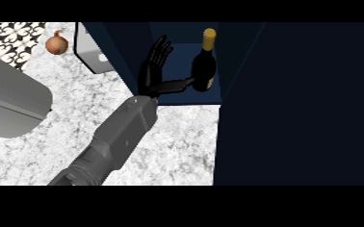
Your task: Pick up the wine, place it into the cabinet and close the cabinet
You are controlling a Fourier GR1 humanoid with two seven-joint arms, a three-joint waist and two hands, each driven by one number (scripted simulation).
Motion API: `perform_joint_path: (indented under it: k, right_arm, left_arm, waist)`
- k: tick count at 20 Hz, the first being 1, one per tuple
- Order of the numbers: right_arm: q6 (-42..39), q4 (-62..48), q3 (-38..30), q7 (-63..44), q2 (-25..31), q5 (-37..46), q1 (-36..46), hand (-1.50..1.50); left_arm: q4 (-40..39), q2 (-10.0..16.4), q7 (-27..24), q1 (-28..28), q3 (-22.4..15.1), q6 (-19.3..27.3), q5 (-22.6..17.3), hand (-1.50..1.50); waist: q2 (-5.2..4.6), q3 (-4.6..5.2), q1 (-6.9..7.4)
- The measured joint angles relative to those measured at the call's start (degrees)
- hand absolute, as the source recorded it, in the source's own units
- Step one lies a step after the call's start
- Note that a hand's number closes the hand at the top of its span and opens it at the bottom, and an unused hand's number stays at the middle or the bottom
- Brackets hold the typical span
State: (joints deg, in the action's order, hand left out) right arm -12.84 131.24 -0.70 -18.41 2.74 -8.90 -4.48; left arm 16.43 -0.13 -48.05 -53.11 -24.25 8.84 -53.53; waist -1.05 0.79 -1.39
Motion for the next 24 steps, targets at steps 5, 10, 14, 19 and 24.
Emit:
perform_joint_path:
  k: [5, 10, 14, 19, 24]
  right_arm:
    - [0.8, 1.3, 0.9, -2.0, -0.2, 0.8, -0.1, -1.50]
    - [1.6, 2.0, 1.1, -2.5, -0.6, 1.5, -0.3, -1.50]
    - [1.7, 1.7, 1.4, -2.0, -0.9, 2.1, -0.1, -1.50]
    - [1.8, 2.8, 1.7, -2.7, -0.9, 1.9, -0.4, -1.50]
    - [1.8, 3.1, 1.1, -4.9, 0.3, 1.2, 2.1, 1.50]
  left_arm:
    - [7.3, 0.3, 1.9, 3.9, -2.4, 0.8, 1.8, -1.50]
    - [20.8, 3.1, 6.4, 10.7, -6.6, 2.7, 4.4, -1.50]
    - [35.1, 7.8, 11.2, 17.3, -9.9, 5.0, 6.0, -1.50]
    - [55.9, 13.8, 16.9, 26.8, -12.9, 11.7, 8.2, -1.50]
    - [73.8, 20.0, 22.5, 34.5, -13.3, 16.7, 10.3, -1.50]
  waist:
    - [0.81, -0.29, 1.47]
    - [1.57, -0.62, 2.87]
    - [1.77, -0.74, 3.38]
    - [1.73, -0.82, 3.14]
    - [1.47, -0.82, 2.55]
